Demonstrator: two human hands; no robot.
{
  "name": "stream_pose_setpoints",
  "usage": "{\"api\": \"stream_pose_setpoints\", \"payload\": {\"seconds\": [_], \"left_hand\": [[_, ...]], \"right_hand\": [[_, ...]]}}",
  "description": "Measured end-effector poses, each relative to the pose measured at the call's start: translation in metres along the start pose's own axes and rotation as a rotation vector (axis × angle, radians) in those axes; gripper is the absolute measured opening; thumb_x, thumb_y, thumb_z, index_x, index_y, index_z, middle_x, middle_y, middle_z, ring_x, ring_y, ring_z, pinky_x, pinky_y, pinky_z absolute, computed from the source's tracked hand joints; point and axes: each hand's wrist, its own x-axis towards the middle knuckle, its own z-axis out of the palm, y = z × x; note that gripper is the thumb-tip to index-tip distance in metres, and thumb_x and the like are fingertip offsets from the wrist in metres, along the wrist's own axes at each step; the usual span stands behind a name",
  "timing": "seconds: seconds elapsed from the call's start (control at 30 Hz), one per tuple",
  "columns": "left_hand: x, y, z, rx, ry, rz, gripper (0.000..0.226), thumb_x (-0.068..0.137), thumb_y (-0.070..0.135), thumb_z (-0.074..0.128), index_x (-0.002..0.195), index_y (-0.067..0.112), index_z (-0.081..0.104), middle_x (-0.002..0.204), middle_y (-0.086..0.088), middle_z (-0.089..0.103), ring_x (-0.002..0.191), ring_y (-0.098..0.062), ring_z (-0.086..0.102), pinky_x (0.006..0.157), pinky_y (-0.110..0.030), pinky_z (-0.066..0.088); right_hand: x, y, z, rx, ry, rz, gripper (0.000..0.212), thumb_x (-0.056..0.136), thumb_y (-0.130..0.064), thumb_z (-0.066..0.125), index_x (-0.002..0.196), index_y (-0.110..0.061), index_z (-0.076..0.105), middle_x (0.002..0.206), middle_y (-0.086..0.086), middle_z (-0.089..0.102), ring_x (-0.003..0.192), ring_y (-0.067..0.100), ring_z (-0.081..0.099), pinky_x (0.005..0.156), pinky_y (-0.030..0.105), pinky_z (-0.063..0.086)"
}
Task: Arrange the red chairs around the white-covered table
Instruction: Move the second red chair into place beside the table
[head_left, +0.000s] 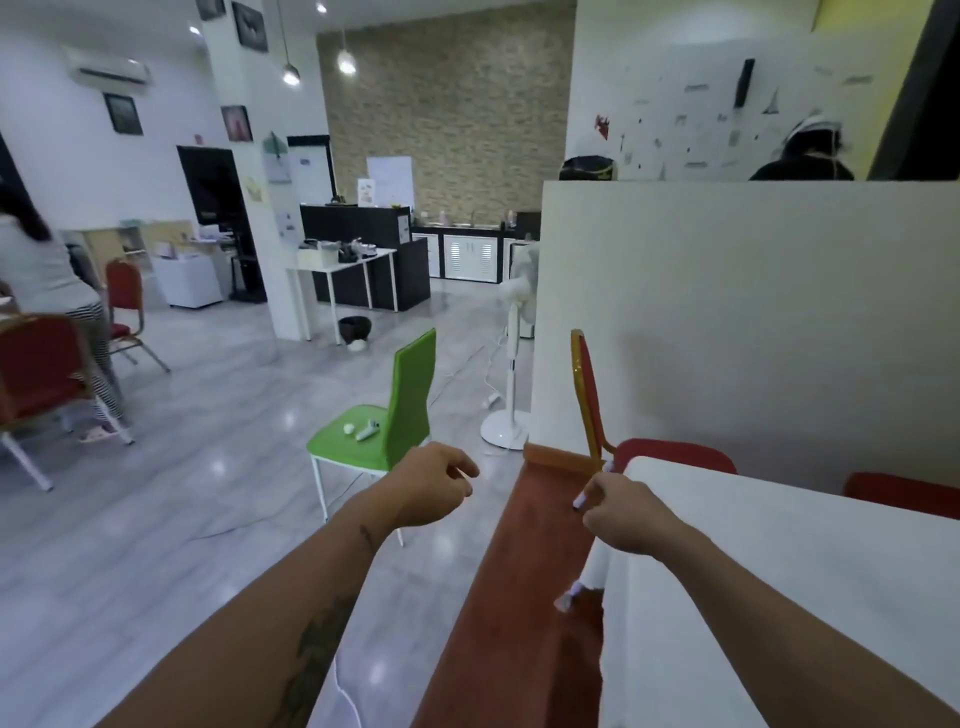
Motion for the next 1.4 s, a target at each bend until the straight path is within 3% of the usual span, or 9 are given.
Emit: {"api": "stream_pose_setpoints", "payload": {"seconds": [0.1, 0.23, 0.33, 0.47, 0.6, 0.83, 0.97, 1.3, 1.4], "left_hand": [[0.038, -0.016, -0.02, -0.02, 0.026, 0.012, 0.027, 0.089, 0.014, 0.059, 0.111, 0.02, 0.074, 0.091, 0.003, 0.077, 0.087, -0.014, 0.072, 0.074, -0.023, 0.054], [0.096, -0.028, -0.034, -0.033, 0.016, 0.036, 0.026, 0.091, 0.017, 0.059, 0.113, 0.02, 0.073, 0.092, 0.004, 0.075, 0.087, -0.013, 0.072, 0.075, -0.025, 0.056], [0.151, -0.03, -0.039, -0.015, 0.001, 0.068, 0.023, 0.093, 0.023, 0.059, 0.111, 0.021, 0.073, 0.093, 0.004, 0.075, 0.087, -0.014, 0.072, 0.075, -0.025, 0.058], [0.24, -0.027, -0.037, 0.006, -0.03, 0.091, 0.024, 0.094, 0.032, 0.057, 0.109, 0.022, 0.074, 0.097, 0.004, 0.075, 0.087, -0.017, 0.073, 0.081, -0.034, 0.061], [0.332, -0.011, -0.034, 0.111, -0.023, 0.098, 0.028, 0.094, 0.028, 0.058, 0.116, 0.02, 0.073, 0.106, 0.0, 0.073, 0.09, -0.015, 0.07, 0.082, -0.028, 0.057], [0.474, 0.013, -0.019, 0.178, 0.069, 0.113, 0.04, 0.094, 0.032, 0.053, 0.131, 0.022, 0.064, 0.122, -0.002, 0.07, 0.106, -0.021, 0.065, 0.093, -0.035, 0.052], [0.552, 0.025, 0.003, 0.33, -0.005, 0.27, 0.054, 0.094, 0.024, 0.053, 0.148, 0.023, 0.045, 0.145, -0.002, 0.053, 0.13, -0.023, 0.052, 0.102, -0.039, 0.047], [0.767, 0.023, 0.061, 0.68, -0.177, 0.639, 0.088, 0.081, 0.012, 0.067, 0.156, 0.026, 0.024, 0.161, -0.009, 0.026, 0.137, -0.032, 0.039, 0.106, -0.045, 0.044], [0.825, 0.024, 0.073, 0.78, -0.254, 0.762, 0.087, 0.085, 0.023, 0.068, 0.157, 0.025, 0.021, 0.163, -0.013, 0.02, 0.141, -0.035, 0.034, 0.109, -0.048, 0.039]], "right_hand": [[0.046, -0.027, 0.006, -0.022, 0.006, -0.006, 0.024, 0.09, -0.013, 0.058, 0.112, -0.022, 0.058, 0.112, 0.003, 0.061, 0.108, 0.022, 0.062, 0.091, 0.033, 0.055], [0.122, -0.04, 0.015, -0.013, 0.04, 0.022, 0.026, 0.091, -0.016, 0.059, 0.116, -0.024, 0.062, 0.121, 0.005, 0.064, 0.127, 0.027, 0.057, 0.12, 0.055, 0.032], [0.186, -0.043, 0.009, 0.03, 0.033, 0.033, 0.032, 0.096, -0.016, 0.059, 0.127, -0.013, 0.06, 0.123, 0.012, 0.062, 0.118, 0.029, 0.065, 0.112, 0.05, 0.045], [0.27, -0.038, -0.017, 0.097, 0.03, 0.045, 0.042, 0.08, -0.021, 0.056, 0.122, -0.023, 0.058, 0.114, 0.006, 0.06, 0.099, 0.027, 0.071, 0.088, 0.046, 0.062], [0.35, -0.03, -0.045, 0.096, 0.077, 0.089, 0.047, 0.087, -0.018, 0.058, 0.133, -0.018, 0.055, 0.136, 0.009, 0.058, 0.111, 0.025, 0.065, 0.091, 0.039, 0.06], [0.444, -0.018, -0.078, 0.061, 0.115, 0.173, 0.045, 0.094, -0.015, 0.059, 0.137, -0.015, 0.05, 0.124, 0.007, 0.06, 0.105, 0.025, 0.067, 0.086, 0.038, 0.062], [0.485, -0.004, -0.081, 0.076, 0.097, 0.247, 0.052, 0.089, -0.013, 0.061, 0.138, -0.015, 0.046, 0.114, 0.002, 0.054, 0.101, 0.023, 0.066, 0.086, 0.042, 0.063], [0.644, 0.018, -0.079, 0.123, 0.073, 0.457, 0.046, 0.086, -0.016, 0.064, 0.131, -0.018, 0.054, 0.125, 0.007, 0.061, 0.113, 0.024, 0.061, 0.091, 0.036, 0.057], [0.685, 0.016, -0.072, 0.141, 0.035, 0.554, 0.064, 0.083, -0.027, 0.065, 0.143, -0.017, 0.044, 0.133, 0.01, 0.058, 0.116, 0.027, 0.06, 0.089, 0.036, 0.054]]}}
